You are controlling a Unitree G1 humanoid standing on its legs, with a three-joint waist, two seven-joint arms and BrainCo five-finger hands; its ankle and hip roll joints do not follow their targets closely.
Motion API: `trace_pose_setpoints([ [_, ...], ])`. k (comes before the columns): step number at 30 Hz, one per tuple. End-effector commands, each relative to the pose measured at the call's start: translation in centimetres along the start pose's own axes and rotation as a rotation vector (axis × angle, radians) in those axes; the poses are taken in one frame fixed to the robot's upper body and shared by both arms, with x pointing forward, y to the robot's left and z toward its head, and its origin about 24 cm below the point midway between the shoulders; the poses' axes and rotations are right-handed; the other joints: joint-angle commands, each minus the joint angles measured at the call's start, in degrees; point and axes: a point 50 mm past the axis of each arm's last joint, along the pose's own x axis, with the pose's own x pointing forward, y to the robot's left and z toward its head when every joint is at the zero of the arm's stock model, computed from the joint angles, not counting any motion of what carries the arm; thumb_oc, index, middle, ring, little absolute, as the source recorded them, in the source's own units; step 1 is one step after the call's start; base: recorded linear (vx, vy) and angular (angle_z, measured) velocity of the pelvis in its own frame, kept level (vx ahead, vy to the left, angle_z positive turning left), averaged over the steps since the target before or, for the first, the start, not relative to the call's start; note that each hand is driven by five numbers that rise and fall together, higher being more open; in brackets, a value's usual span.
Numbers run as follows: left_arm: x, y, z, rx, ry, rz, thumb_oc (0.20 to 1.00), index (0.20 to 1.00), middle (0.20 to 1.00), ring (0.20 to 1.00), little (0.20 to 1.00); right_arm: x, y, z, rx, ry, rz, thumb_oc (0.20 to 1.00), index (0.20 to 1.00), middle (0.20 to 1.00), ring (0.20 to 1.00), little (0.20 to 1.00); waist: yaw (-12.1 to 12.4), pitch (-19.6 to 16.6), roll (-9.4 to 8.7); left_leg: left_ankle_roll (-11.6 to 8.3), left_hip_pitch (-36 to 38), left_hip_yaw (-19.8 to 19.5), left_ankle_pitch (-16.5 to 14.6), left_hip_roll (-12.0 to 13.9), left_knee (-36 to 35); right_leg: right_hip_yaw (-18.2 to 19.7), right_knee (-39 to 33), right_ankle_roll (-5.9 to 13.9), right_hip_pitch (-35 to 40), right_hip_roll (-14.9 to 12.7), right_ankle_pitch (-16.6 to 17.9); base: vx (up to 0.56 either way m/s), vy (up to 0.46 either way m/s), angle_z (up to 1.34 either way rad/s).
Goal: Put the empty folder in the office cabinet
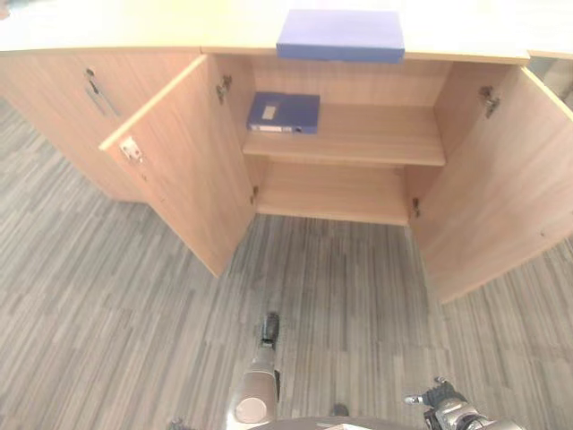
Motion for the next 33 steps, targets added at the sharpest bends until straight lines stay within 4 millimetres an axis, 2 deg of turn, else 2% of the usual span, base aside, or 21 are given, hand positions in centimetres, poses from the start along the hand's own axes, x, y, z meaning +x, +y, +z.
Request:
trace_pose_setpoints([
  [1, -0.5, 0.2, -3.9, -0.004, 0.102, 0.025, 1.000, 1.000, 1.000, 1.000, 1.000, -0.2, 0.5, -3.1, 0.015, 0.071, 0.012, 1.000, 1.000, 1.000, 1.000, 1.000, 1.8, -5.8, -2.52, 3.23, -1.9, 0.1, 4.1, -3.8, 2.2, -3.4, 5.0, 7.89, 4.0, -5.5, -4.5, 0.54, 0.304, -0.71],
  [3, -0.7, 0.0, -5.1, -0.008, 0.139, 0.023, 1.000, 1.000, 1.000, 1.000, 1.000, -0.3, 0.9, -3.9, 0.058, 0.098, 0.024, 1.000, 1.000, 1.000, 1.000, 1.000, 1.7, -7.3, -2.84, 4.65, 1.1, 1.8, 2.8, -6.0, 1.8, -4.2, 11.6, 10.01, 2.2, -8.8, -2.2, 0.42, 0.303, -0.53],
  [4, -0.7, -0.3, -5.4, -0.024, 0.147, 0.018, 1.000, 1.000, 1.000, 1.000, 1.000, -0.4, 0.8, -4.0, 0.079, 0.100, 0.024, 1.000, 1.000, 1.000, 1.000, 1.000, 1.6, -7.2, -2.78, 5.89, 3.0, 3.0, 1.8, -7.4, 1.3, -4.9, 18.1, 11.47, -1.2, -12.2, 3.6, 0.21, 0.324, -0.36],
  [5, -0.7, -0.3, -5.2, -0.031, 0.141, 0.017, 1.000, 1.000, 1.000, 1.000, 1.000, -0.3, 0.7, -3.6, 0.097, 0.085, 0.020, 1.000, 1.000, 1.000, 1.000, 1.000, 1.5, -6.8, -2.47, 7.08, 4.3, 3.4, 0.9, -8.6, 1.0, -5.9, 23.7, 11.69, -4.8, -14.7, 9.6, 0.17, 0.337, -0.42],
  [6, -0.6, -0.4, -4.9, -0.023, 0.133, 0.013, 1.000, 1.000, 1.000, 1.000, 1.000, -0.3, 0.6, -3.3, 0.111, 0.076, 0.015, 1.000, 1.000, 1.000, 1.000, 1.000, 1.0, -6.5, -2.01, 7.93, 5.6, 3.4, 0.3, -9.5, 0.6, -6.8, 27.2, 10.21, -6.8, -15.9, 13.6, 0.25, 0.379, -0.53],
  [7, -0.6, -0.4, -4.7, -0.029, 0.122, 0.017, 1.000, 1.000, 1.000, 1.000, 1.000, -0.2, 0.4, -2.7, 0.166, 0.052, 0.000, 1.000, 1.000, 1.000, 1.000, 1.000, 0.2, -5.9, -1.39, 9.38, 8.6, 3.3, -1.9, -10.8, 0.0, -10.4, 31.4, 8.90, -9.7, -18.9, 16.8, 0.22, 0.274, -0.31],
  [8, -0.6, -0.4, -4.7, -0.029, 0.122, 0.017, 1.000, 1.000, 1.000, 1.000, 1.000, -0.2, 0.4, -2.7, 0.166, 0.052, -0.001, 1.000, 1.000, 1.000, 1.000, 1.000, 0.1, -5.8, -1.44, 9.40, 8.6, 3.3, -1.9, -10.9, 0.0, -10.4, 31.5, 8.94, -9.6, -19.0, 16.8, 0.29, 0.227, 0.15],
  [9, -0.5, 0.0, -4.2, -0.055, 0.101, 0.035, 1.000, 1.000, 1.000, 1.000, 1.000, -0.1, 0.2, -2.0, 0.243, 0.034, -0.021, 1.000, 1.000, 1.000, 1.000, 1.000, -1.0, -5.1, -0.59, 9.55, 10.4, 2.6, -3.3, -10.6, -0.3, -12.6, 30.1, 7.97, -13.3, -19.6, 15.2, 0.12, 0.052, 0.39],
  [10, -0.5, 0.0, -4.2, -0.055, 0.101, 0.034, 1.000, 1.000, 1.000, 1.000, 1.000, -0.1, 0.2, -2.0, 0.243, 0.033, -0.021, 1.000, 1.000, 1.000, 1.000, 1.000, -1.0, -5.2, -0.44, 9.52, 10.2, 2.6, -3.2, -10.4, -0.3, -12.7, 29.9, 7.89, -13.4, -19.4, 15.4, 0.16, 0.047, 0.25],
  [11, -0.5, 0.1, -3.9, -0.059, 0.087, 0.042, 1.000, 1.000, 1.000, 1.000, 1.000, -0.1, 0.2, -1.5, 0.267, 0.018, -0.024, 1.000, 1.000, 1.000, 1.000, 1.000, -1.8, -4.4, 0.35, 9.49, 11.0, 1.9, -3.4, -9.7, -0.3, -12.5, 29.2, 7.44, -15.9, -18.3, 12.7, 0.07, -0.045, 0.12],
  [13, -0.4, 0.5, -3.2, -0.056, 0.066, 0.054, 1.000, 1.000, 1.000, 1.000, 1.000, 0.0, -0.4, -0.6, 0.303, -0.008, -0.039, 1.000, 1.000, 1.000, 1.000, 1.000, -3.4, -3.2, 1.45, 8.97, 11.9, 0.8, -3.7, -8.7, -0.3, -11.8, 23.2, 7.34, -18.4, -15.5, 10.2, 0.18, -0.159, 0.30],
  [14, -0.3, 0.9, -2.7, -0.051, 0.048, 0.065, 1.000, 1.000, 1.000, 1.000, 1.000, 0.0, -0.8, -0.4, 0.316, -0.010, -0.049, 1.000, 1.000, 1.000, 1.000, 1.000, -5.1, -2.1, 0.87, 8.40, 13.9, -0.4, -4.9, -8.8, -0.4, -9.3, 14.2, 8.13, -19.3, -12.0, 10.0, 0.20, -0.178, 0.49],
  [15, -0.3, 0.9, -2.6, -0.052, 0.047, 0.065, 1.000, 1.000, 1.000, 1.000, 1.000, 0.0, -0.8, -0.4, 0.316, -0.011, -0.049, 1.000, 1.000, 1.000, 1.000, 1.000, -5.2, -2.1, 0.93, 8.39, 13.8, -0.4, -4.9, -8.8, -0.4, -9.4, 13.9, 8.11, -19.2, -12.0, 10.3, 0.22, -0.189, 0.55],
  [16, -0.3, 1.1, -2.7, -0.035, 0.051, 0.066, 1.000, 1.000, 1.000, 1.000, 1.000, 0.0, -0.6, -0.9, 0.327, 0.007, -0.048, 1.000, 1.000, 1.000, 1.000, 1.000, -6.0, -2.1, 0.26, 8.32, 14.8, -1.5, -5.5, -9.0, -0.4, -6.6, 10.3, 8.25, -18.3, -9.9, 9.8, 0.13, -0.094, 0.50],
  [17, -0.3, 1.1, -2.8, -0.030, 0.053, 0.064, 1.000, 1.000, 1.000, 1.000, 1.000, -0.1, -0.6, -1.2, 0.328, 0.017, -0.046, 1.000, 1.000, 1.000, 1.000, 1.000, -6.3, -2.1, -0.07, 8.26, 15.4, -1.6, -5.6, -8.8, -0.4, -5.0, 9.7, 8.70, -18.4, -8.5, 10.0, 0.19, -0.152, 0.62],
  [19, -0.3, 0.8, -2.8, -0.026, 0.058, 0.060, 1.000, 1.000, 1.000, 1.000, 1.000, -0.1, -0.3, -1.6, 0.311, 0.032, -0.046, 1.000, 1.000, 1.000, 1.000, 1.000, -5.9, -2.6, -1.28, 8.17, 16.1, -1.8, -6.5, -8.6, -0.3, -5.5, 6.5, 8.19, -16.5, -7.6, 10.4, 0.16, -0.178, 0.59],
  [21, -0.4, 0.5, -3.2, -0.030, 0.075, 0.051, 1.000, 1.000, 1.000, 1.000, 1.000, -0.1, 0.1, -2.2, 0.275, 0.051, -0.025, 1.000, 1.000, 1.000, 1.000, 1.000, -6.0, -3.7, -1.67, 7.60, 16.7, -2.4, -6.8, -7.7, -0.4, -6.2, 3.6, 7.80, -14.7, -6.0, 10.7, 0.18, -0.231, 0.29],
  [22, -0.4, 0.1, -3.7, -0.027, 0.099, 0.038, 1.000, 1.000, 1.000, 1.000, 1.000, -0.2, 0.5, -3.1, 0.240, 0.076, -0.016, 1.000, 1.000, 1.000, 1.000, 1.000, -5.9, -5.1, -2.08, 7.17, 17.5, -2.5, -7.4, -6.9, -0.4, -7.1, 1.5, 7.31, -12.8, -4.9, 10.6, 0.17, -0.179, -0.03],
  [28, -0.6, 0.1, -4.7, -0.048, 0.136, 0.030, 1.000, 1.000, 1.000, 1.000, 1.000, -0.3, 0.8, -3.8, 0.231, 0.094, -0.003, 1.000, 1.000, 1.000, 1.000, 1.000, -5.8, -6.5, -2.51, 6.11, 18.9, -2.4, -8.1, -5.3, -0.4, -7.5, 0.1, 6.61, -10.5, -3.1, 9.2, 0.12, -0.119, -0.04],
  [33, -0.7, 0.9, -5.3, -0.080, 0.148, 0.056, 1.000, 1.000, 1.000, 1.000, 1.000, -0.4, 1.3, -4.4, 0.225, 0.108, 0.017, 1.000, 1.000, 1.000, 1.000, 1.000, -5.4, -7.5, -2.92, 5.33, 19.1, -2.8, -7.8, -4.3, -0.4, -8.3, 0.1, 6.08, -9.8, -2.4, 8.4, 0.06, -0.074, 0.04],
])
